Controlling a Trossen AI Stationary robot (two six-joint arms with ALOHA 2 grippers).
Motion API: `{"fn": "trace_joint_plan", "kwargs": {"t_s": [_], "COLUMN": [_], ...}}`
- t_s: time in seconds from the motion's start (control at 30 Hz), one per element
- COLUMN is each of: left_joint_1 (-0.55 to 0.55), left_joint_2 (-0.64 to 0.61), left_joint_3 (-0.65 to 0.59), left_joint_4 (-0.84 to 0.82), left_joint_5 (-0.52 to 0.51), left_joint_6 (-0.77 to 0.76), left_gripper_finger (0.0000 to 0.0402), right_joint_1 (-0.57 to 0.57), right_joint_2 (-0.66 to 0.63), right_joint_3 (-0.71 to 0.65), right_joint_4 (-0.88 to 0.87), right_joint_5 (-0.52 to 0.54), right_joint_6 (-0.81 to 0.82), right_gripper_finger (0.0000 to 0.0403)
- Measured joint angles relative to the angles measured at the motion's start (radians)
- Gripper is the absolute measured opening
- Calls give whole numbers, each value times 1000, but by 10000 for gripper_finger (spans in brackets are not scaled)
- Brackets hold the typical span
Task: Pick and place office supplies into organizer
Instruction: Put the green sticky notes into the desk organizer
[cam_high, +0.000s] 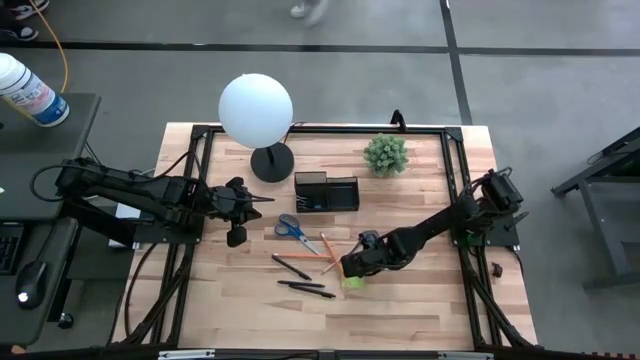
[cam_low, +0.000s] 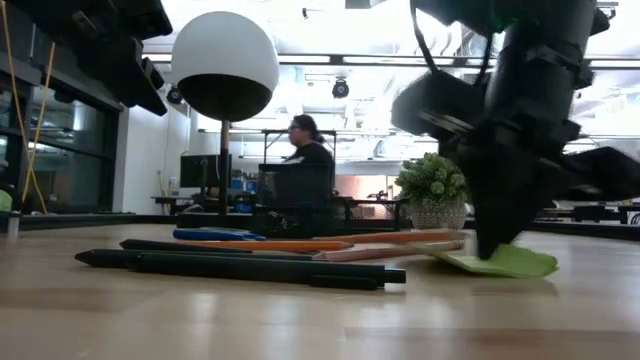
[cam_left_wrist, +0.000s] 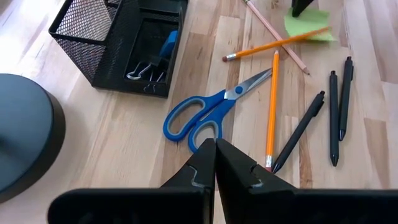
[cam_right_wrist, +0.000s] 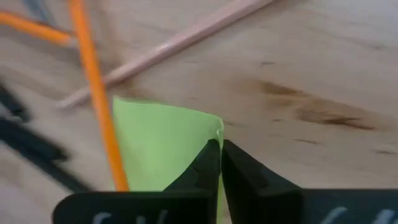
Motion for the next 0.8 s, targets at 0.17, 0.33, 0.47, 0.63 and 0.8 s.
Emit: {"fn": "trace_joint_plan", "kwargs": {"t_s": [0.17,0.33,0.47,0.63,0.8], "left_joint_1": [0,0,0,0,0], "left_joint_2": [0,0,0,0,0], "left_joint_3": [0,0,0,0,0], "left_joint_4": [0,-2,-4,-4,-4], "left_joint_5": [0,0,0,0,0], "left_joint_6": [0,0,0,0,0], "left_gripper_finger": [1,1,1,1,1], "right_joint_1": [0,2,2,-12,-68], "right_joint_2": [-6,-46,-105,-172,-189], "right_joint_3": [-1,2,4,4,4], "right_joint_4": [-9,-17,-85,-158,-158], "right_joint_5": [-6,-13,11,70,123], "right_joint_6": [-47,-79,-83,-83,-90], "right_gripper_finger": [3,1,1,1,0]}}
